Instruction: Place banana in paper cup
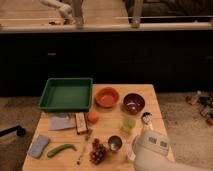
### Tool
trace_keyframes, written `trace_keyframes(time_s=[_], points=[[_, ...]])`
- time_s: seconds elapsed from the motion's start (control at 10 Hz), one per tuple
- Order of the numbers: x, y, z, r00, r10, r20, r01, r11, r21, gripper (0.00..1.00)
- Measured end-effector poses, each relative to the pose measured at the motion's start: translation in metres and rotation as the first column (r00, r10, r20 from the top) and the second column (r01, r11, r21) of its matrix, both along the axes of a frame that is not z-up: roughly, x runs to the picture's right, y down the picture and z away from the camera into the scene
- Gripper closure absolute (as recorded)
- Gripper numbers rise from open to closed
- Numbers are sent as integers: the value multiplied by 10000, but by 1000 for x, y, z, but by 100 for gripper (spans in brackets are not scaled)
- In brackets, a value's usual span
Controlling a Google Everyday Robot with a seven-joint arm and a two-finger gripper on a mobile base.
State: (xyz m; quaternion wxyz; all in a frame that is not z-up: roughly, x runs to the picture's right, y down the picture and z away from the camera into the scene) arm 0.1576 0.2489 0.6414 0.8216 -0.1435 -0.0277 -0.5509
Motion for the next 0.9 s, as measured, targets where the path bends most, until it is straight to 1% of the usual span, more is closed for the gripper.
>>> trace_keyframes(time_s=[0.3,0.6,0.9], points=[[1,6,3,10000,-19,27,20,9998,-175,100],[2,10,5,9999,-125,7,125,9996,-255,100],[2,13,7,9999,-106,-48,104,9995,-299,100]])
